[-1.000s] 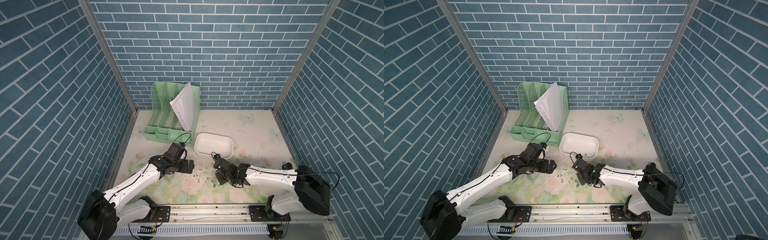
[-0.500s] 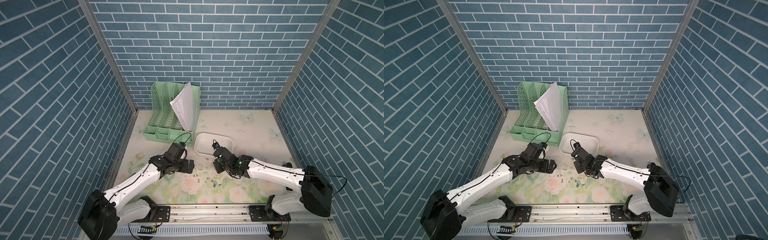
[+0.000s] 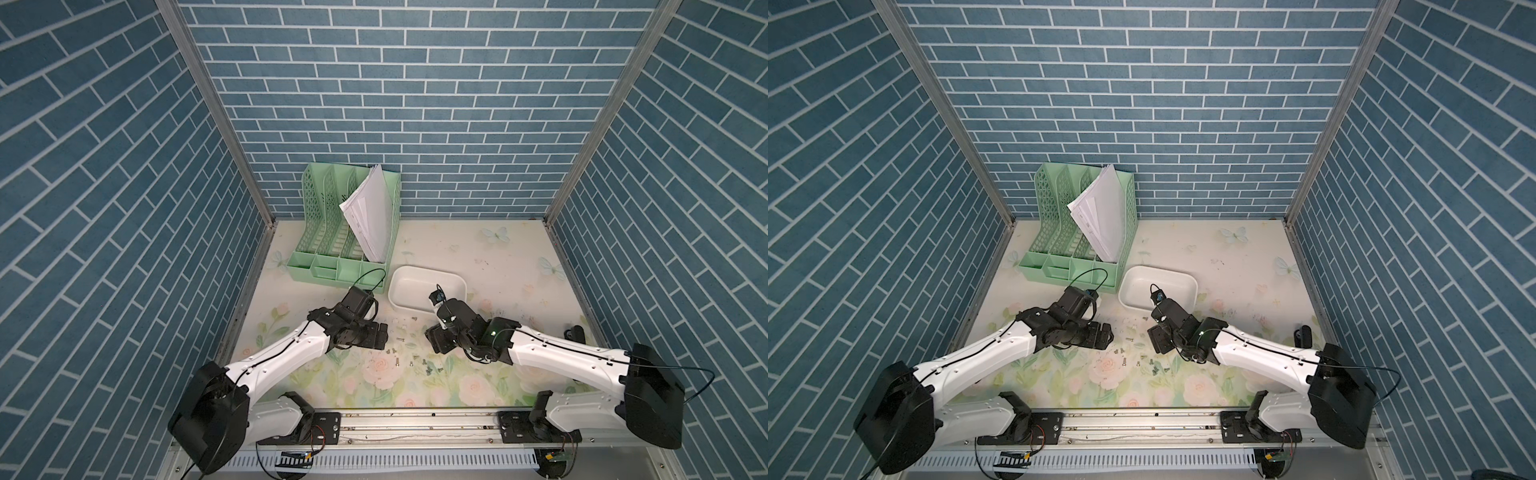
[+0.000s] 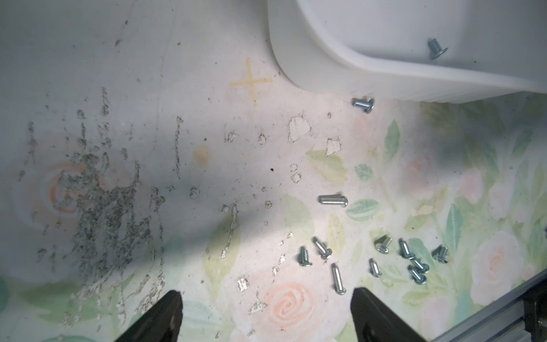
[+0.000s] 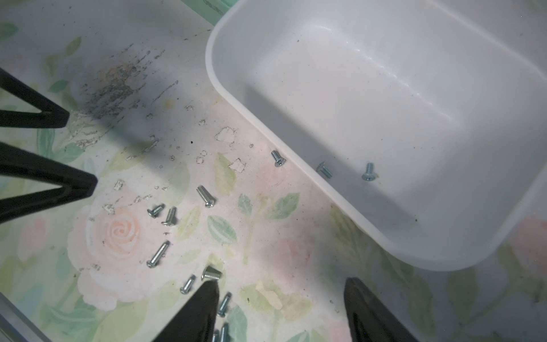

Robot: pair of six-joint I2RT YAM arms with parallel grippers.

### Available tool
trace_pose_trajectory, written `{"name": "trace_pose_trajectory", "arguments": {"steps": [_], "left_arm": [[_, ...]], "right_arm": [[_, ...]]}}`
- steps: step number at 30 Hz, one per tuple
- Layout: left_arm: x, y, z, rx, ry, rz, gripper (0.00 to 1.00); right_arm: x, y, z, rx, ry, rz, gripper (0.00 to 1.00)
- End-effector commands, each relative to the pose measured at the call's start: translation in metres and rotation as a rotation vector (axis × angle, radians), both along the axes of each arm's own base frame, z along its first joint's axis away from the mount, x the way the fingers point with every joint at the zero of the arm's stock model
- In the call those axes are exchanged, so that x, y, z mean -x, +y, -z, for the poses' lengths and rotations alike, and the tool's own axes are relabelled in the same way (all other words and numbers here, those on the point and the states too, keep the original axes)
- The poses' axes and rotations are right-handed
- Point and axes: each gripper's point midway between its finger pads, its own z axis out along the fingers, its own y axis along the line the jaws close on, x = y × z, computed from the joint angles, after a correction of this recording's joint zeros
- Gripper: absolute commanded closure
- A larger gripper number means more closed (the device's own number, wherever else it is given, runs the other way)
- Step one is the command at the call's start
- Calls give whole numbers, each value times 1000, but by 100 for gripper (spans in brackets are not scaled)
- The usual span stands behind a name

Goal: Put the screws on the desktop into the storage box
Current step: Pick up the screw from the center of the board.

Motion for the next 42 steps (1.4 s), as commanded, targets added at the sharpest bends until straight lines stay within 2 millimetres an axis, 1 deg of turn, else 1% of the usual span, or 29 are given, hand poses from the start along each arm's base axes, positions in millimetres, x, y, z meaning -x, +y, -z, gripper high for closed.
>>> {"name": "trace_pose_trajectory", "arguments": {"steps": [1, 3, 4, 8, 12, 13, 16, 22, 29, 34, 42], "left_arm": [[4, -3, 1, -13, 33, 1, 11], [6, -7, 3, -21, 42, 9, 14], [7, -10, 4, -28, 46, 16, 15], [10, -17, 9, -61, 58, 34, 21], [9, -25, 12, -77, 65, 44, 30], [10, -26, 14, -87, 69, 51, 32], [10, -29, 20, -125, 77, 59, 40], [9, -30, 28, -174, 78, 62, 50], [12, -37, 35, -187, 89, 75, 55], [16, -39, 42, -203, 100, 85, 57], [19, -42, 49, -207, 112, 96, 59]], "right_arm": [[8, -2, -2, -38, 18, -22, 11], [13, -2, -3, -67, 32, -41, 3], [17, -2, -3, -84, 41, -52, 0], [32, -2, -8, -142, 74, -105, 0], [43, -5, -17, -196, 76, -138, 0], [44, -7, -21, -207, 70, -136, 0], [45, -13, -27, -220, 54, -122, 0], [46, -20, -28, -229, 45, -103, 0], [46, -23, -24, -223, 43, -91, 0], [46, -24, -21, -223, 46, -88, 0], [46, -26, -18, -216, 46, -81, 0]]}}
